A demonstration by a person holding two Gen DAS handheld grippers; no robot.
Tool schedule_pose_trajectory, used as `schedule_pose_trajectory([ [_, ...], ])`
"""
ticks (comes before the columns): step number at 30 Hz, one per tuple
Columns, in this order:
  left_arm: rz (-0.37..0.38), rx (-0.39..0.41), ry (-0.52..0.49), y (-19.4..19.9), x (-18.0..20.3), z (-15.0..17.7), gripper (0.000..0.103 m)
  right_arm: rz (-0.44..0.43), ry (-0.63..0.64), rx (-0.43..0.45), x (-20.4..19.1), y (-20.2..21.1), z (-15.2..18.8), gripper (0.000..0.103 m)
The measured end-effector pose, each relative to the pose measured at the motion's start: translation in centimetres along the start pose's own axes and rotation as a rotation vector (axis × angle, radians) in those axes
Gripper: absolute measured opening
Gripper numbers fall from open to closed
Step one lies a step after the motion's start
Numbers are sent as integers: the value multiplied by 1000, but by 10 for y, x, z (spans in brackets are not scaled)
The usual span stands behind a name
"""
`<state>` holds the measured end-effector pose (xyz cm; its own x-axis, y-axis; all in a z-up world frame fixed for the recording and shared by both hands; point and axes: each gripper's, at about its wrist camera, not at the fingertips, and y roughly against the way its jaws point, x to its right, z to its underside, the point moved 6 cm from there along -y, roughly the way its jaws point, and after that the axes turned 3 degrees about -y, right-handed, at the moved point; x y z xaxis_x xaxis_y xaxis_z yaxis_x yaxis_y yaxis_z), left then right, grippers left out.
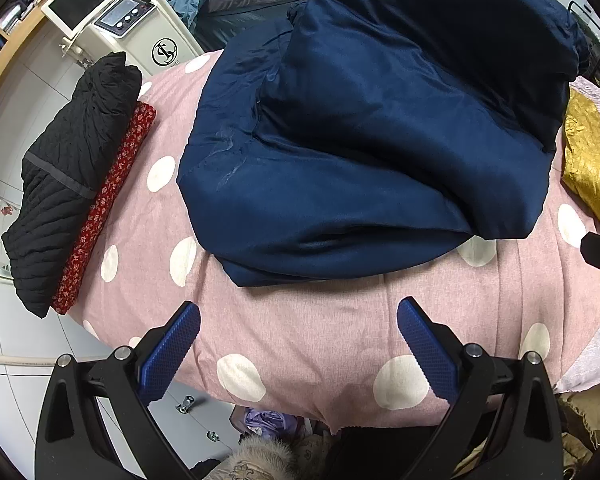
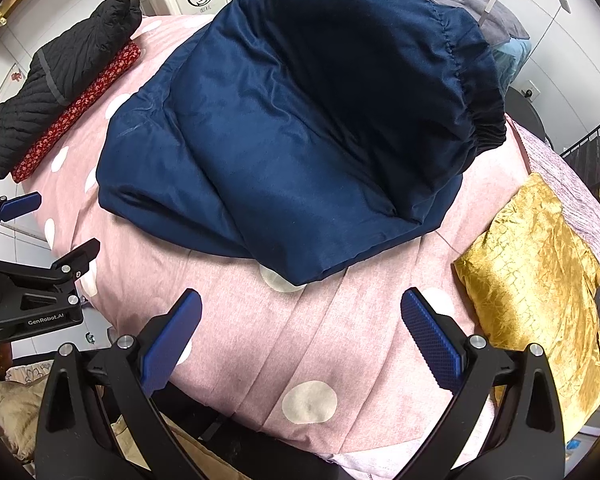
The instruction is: Fold large clothes
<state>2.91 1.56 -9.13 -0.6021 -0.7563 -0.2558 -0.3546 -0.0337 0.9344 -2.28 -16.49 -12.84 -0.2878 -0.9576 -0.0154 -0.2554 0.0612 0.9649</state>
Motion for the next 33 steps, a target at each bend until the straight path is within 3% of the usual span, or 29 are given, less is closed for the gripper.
schedule_pose_trajectory([
  [13,6,-22,-6,-7,2,-1,97,-11,12,-7,0,-4,0,98],
  [21,42,-28,8,-13,-1,-4,97,-65,44,88,-3,9,-17,98],
  [24,63,-30,42,-16,-9,-3,97,-83,93,131,-7,17,-42,98],
  [28,76,-42,118,-21,-30,2,97,-64,221,257,-14,34,-112,98],
  [31,76,-52,199,-23,-53,11,97,-43,274,279,-19,28,-174,96],
  [33,78,-60,264,-24,-69,19,97,-55,295,238,-25,12,-208,95],
])
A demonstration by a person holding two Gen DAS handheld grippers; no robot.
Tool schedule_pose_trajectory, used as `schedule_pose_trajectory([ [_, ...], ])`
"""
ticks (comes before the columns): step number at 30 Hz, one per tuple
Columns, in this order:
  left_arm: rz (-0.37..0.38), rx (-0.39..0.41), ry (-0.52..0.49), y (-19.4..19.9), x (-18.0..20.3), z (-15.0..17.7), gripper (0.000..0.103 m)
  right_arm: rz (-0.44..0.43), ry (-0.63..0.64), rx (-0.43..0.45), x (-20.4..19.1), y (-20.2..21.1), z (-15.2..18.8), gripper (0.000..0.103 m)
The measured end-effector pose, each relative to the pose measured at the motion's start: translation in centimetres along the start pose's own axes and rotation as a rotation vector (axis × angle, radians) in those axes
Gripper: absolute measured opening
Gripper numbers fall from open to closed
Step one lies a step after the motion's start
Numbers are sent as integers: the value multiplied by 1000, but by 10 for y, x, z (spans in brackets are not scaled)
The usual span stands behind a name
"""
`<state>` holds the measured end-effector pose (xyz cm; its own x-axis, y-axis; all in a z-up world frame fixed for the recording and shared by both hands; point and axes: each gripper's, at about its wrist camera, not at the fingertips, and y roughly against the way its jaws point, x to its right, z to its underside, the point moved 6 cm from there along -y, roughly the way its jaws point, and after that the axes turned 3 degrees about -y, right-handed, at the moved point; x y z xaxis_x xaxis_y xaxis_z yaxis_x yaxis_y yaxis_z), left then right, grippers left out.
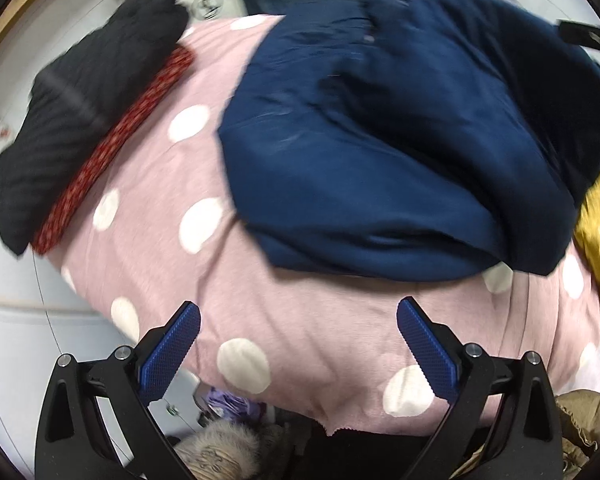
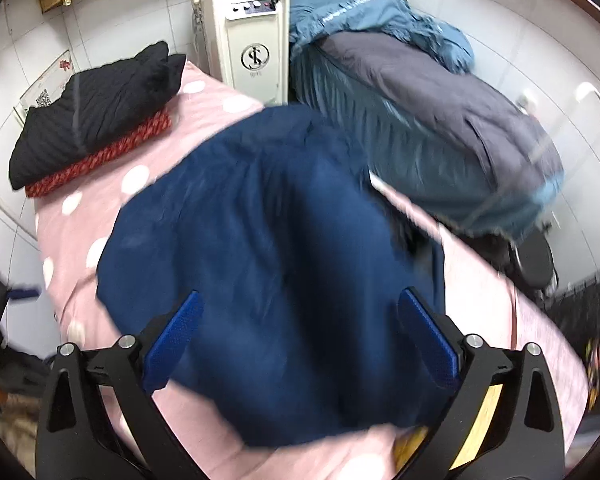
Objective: Fold large clothes
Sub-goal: 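Grasp the navy jacket with the right tool and lift it off the bed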
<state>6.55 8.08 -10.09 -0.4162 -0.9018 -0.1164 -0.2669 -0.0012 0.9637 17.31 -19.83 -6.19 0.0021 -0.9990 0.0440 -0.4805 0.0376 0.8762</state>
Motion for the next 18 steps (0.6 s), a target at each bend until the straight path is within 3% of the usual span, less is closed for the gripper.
schedule_pose_trajectory([
  [2,2,-10,48,0,-13,4,96,6,25,-20,0,-23,-25,86],
  [3,1,-17,78,0,-20,8,96,12,51,-60,-2,-42,-35,86],
  [4,4,-20,98,0,-25,11,95,15,65,-120,-2,-64,-38,77],
  [5,8,-22,117,0,-29,13,95,22,68,-153,-2,-77,-38,68],
  [7,14,-25,150,1,-36,18,95,8,60,-196,-4,-94,-25,30],
  [9,19,-25,169,2,-40,22,95,-53,38,-191,-7,-91,-5,16],
  [14,51,-24,201,3,-47,17,95,-353,24,-167,-46,-22,51,12],
  [18,70,28,211,17,-53,-15,95,-474,65,-208,-90,30,127,11],
])
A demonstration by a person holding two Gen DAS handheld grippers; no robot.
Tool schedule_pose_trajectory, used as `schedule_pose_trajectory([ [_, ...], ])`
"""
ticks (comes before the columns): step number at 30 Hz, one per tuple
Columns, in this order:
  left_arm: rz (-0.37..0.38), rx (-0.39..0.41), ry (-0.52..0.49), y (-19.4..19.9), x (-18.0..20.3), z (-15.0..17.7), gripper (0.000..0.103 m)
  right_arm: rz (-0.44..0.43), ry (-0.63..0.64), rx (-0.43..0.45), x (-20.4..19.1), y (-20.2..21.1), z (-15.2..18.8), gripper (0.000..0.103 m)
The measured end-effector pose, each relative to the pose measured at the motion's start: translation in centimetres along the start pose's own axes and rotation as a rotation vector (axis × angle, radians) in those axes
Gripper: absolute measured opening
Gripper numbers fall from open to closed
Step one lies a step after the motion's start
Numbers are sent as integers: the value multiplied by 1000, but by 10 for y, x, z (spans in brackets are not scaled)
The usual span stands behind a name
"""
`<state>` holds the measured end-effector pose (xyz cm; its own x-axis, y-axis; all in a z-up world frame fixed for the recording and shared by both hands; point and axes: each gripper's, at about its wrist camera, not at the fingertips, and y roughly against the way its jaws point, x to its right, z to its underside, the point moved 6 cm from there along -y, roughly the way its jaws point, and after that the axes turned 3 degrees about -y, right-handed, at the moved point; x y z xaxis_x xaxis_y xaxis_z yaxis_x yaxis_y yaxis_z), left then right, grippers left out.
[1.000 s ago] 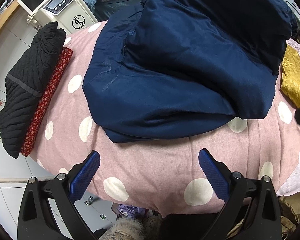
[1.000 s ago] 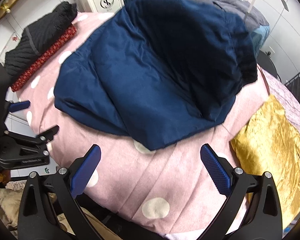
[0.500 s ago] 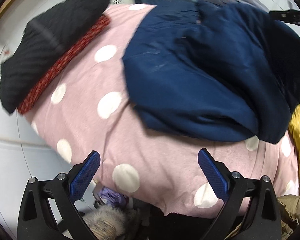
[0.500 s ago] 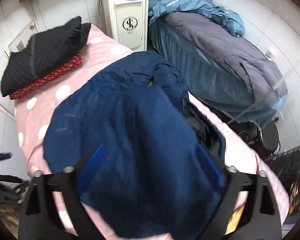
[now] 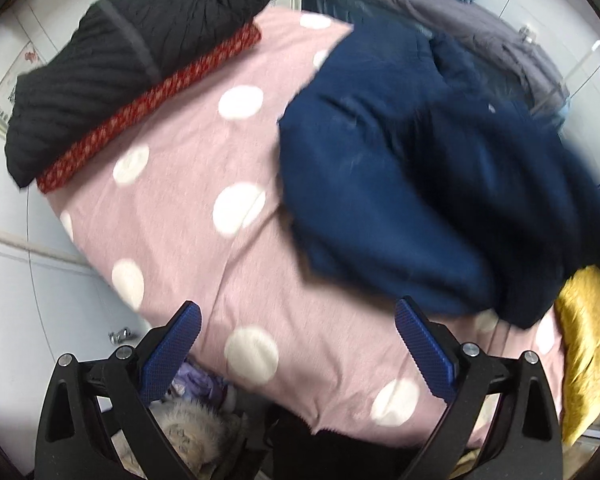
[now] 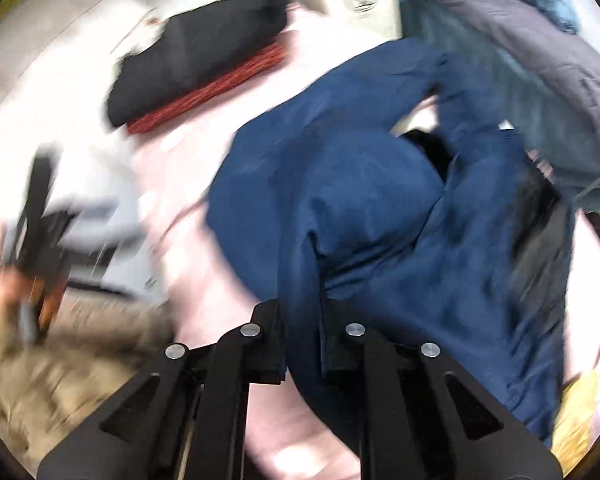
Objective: Fold large clothes
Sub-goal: 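Grasp the navy jacket with the right tool and lift it off the bed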
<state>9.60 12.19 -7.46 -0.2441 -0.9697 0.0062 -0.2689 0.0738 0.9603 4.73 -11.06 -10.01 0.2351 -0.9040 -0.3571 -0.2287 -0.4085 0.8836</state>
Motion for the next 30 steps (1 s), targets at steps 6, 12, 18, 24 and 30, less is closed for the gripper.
schedule_pose_trajectory([
  [6,25,78,-91,17,42,-64,96,-153,-19,-127,-46,-24,87,10],
  [12,0,41,-342,-10,142,-92,97,-177,-64,-159,-43,-27,109,19],
  [18,-306,-123,-600,-93,208,-96,97,-79,-227,107,8,50,86,81],
  [24,-344,-208,-664,-125,208,-110,97,89,-291,248,93,98,20,90],
  [30,-291,-304,-654,-154,215,-115,97,213,-366,180,210,15,-97,90],
])
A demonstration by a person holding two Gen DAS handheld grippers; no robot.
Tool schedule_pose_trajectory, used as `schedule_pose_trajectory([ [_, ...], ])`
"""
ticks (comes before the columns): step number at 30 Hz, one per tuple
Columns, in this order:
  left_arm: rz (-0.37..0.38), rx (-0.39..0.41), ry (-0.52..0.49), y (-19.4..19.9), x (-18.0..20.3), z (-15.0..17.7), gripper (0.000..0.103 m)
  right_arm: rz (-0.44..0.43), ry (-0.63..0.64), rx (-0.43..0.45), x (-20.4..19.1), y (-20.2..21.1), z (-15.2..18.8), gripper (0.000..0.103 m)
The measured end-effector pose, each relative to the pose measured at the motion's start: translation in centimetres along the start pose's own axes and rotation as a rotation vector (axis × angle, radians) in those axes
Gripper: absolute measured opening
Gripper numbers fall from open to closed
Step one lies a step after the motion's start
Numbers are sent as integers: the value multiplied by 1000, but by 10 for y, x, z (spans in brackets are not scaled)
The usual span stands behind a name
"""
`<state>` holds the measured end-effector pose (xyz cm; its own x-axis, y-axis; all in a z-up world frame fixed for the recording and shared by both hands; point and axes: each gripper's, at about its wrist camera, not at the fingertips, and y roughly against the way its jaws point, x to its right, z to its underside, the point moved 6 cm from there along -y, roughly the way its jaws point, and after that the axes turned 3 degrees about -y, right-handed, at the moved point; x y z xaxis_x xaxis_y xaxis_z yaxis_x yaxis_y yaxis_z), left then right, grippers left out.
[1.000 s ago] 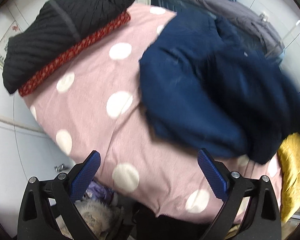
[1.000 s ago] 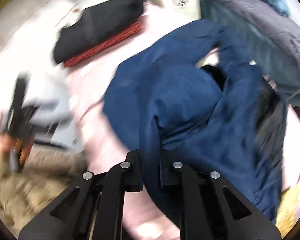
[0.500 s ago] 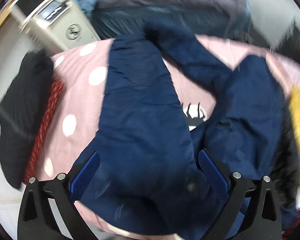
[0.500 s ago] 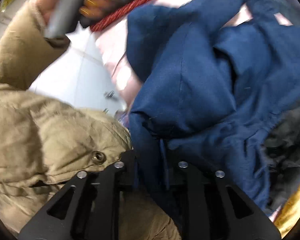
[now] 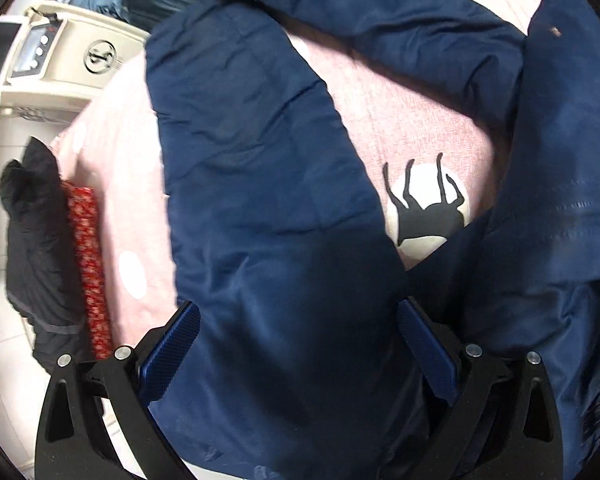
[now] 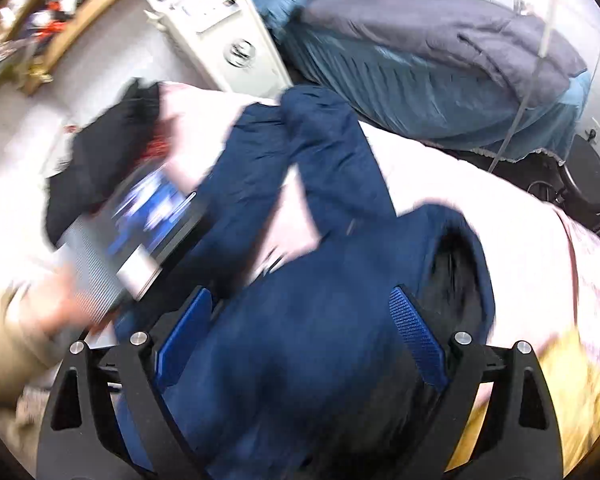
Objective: Fold large clothes
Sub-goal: 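Grasp the navy jacket with the right tool and lift it off the bed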
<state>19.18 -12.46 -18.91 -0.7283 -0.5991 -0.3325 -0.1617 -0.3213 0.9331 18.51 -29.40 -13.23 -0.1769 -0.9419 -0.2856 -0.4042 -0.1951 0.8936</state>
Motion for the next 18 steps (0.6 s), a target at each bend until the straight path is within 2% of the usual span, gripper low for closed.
schedule_pose_trajectory([
  [4,100,-54,64,-16,-5,-1,97,50,1,-137,-6,-101,-61,90],
  [7,171,-88,139,-24,-13,-5,97,122,9,-246,-19,-160,-71,89],
  [10,184,-71,190,-23,-21,-15,97,233,20,-290,-17,-203,-64,86],
  [11,177,-68,196,-24,-22,-18,97,278,45,-298,-17,-211,-56,76],
  [13,138,-85,176,-33,-19,-26,97,352,118,-248,-22,-211,-48,64],
  [14,125,-108,161,-41,-15,-28,97,359,135,-215,-25,-207,-45,48],
  [15,126,-133,153,-49,-12,-30,95,355,126,-194,-25,-201,-44,39],
  [16,135,-159,153,-57,-8,-29,92,343,111,-178,-24,-195,-43,21],
  [17,135,-168,156,-61,-8,-28,84,304,75,-149,-21,-183,-44,11],
  [18,133,-172,161,-66,-8,-25,78,270,46,-121,-19,-170,-43,10],
])
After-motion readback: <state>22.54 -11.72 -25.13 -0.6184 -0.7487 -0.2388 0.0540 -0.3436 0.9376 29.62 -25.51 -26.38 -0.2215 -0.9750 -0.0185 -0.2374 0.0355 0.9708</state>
